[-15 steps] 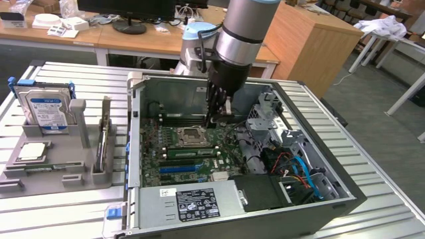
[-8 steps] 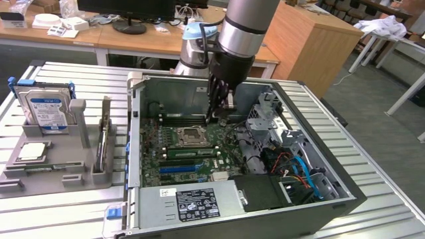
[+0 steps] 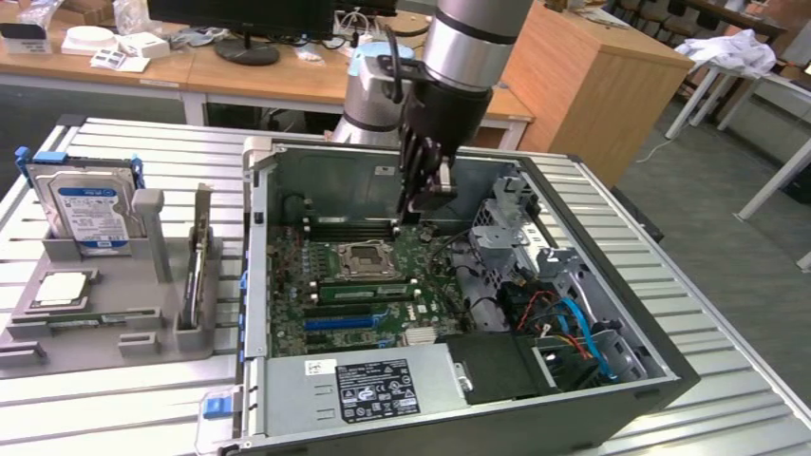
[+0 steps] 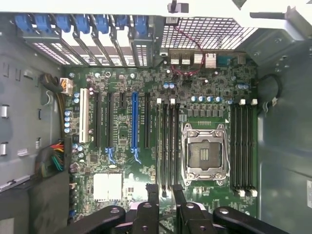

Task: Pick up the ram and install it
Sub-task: 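Insert the ram into the slot, then press down the ram until it locks into place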

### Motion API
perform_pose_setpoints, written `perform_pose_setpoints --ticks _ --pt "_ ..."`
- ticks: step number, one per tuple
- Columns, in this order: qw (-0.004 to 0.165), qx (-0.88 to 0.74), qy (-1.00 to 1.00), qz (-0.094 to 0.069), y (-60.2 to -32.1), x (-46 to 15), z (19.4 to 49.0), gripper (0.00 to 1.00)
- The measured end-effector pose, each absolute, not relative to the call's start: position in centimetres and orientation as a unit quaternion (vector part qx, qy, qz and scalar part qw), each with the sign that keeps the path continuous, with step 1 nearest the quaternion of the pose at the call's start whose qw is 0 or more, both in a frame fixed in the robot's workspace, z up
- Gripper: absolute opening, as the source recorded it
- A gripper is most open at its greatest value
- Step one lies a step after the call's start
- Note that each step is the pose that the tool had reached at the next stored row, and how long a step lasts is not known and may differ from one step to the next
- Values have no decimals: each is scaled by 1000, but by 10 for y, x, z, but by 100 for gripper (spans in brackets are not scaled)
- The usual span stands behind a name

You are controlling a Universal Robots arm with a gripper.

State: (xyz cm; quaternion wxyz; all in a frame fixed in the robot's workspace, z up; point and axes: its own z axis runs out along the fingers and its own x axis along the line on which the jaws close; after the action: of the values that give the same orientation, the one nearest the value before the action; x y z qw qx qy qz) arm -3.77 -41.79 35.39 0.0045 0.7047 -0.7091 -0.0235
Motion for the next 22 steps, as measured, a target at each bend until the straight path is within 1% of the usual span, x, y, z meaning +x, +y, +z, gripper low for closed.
perform_pose_setpoints --ticks 6,21,22 --pt "5 705 -709 -23 -418 -38 363 25" --pt "4 705 -709 -23 -418 -38 363 25" --pt "4 705 -709 -23 -418 -38 363 24"
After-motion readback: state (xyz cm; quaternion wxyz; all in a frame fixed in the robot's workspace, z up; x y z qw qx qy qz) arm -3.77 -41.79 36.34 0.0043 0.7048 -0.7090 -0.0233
